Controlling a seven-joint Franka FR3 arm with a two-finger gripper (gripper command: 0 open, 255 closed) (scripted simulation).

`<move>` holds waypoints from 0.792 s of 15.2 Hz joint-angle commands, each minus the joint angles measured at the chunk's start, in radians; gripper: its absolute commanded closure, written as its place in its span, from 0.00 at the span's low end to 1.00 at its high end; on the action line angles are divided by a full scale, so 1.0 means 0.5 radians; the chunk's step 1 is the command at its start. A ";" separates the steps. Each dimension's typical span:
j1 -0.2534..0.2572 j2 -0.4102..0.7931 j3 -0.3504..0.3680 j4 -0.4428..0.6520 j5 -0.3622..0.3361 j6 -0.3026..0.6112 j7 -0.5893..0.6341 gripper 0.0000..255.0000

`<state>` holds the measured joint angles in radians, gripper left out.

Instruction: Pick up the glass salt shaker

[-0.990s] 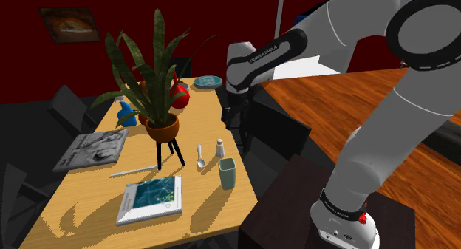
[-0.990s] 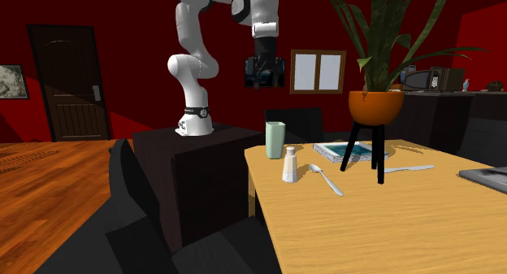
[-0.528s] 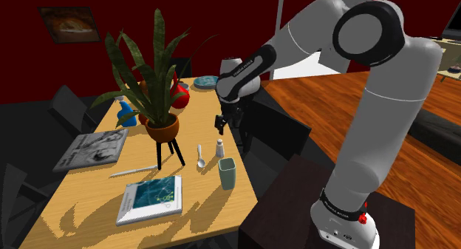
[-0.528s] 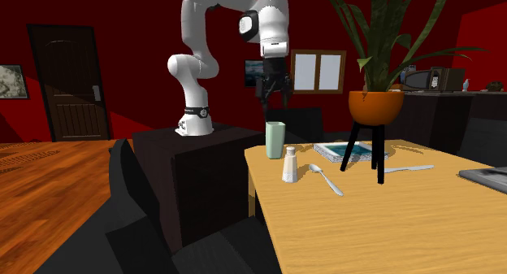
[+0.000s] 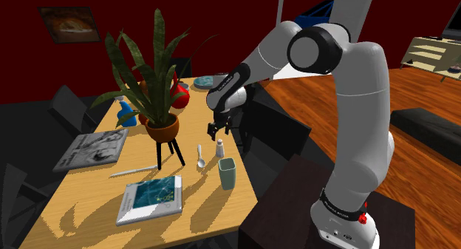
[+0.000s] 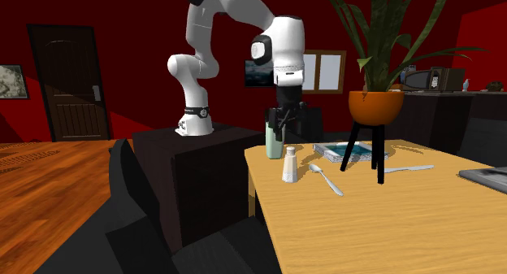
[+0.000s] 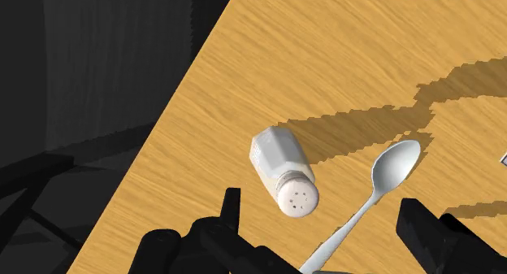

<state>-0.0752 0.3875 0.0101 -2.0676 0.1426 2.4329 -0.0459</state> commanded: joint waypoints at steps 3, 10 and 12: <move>-0.015 0.117 0.001 0.036 0.015 0.078 -0.024 0.00; -0.018 0.217 0.008 0.044 0.027 0.169 -0.039 0.00; -0.018 0.220 0.008 0.047 0.027 0.170 -0.039 1.00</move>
<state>-0.0844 0.4961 0.0141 -2.0444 0.1560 2.5173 -0.0655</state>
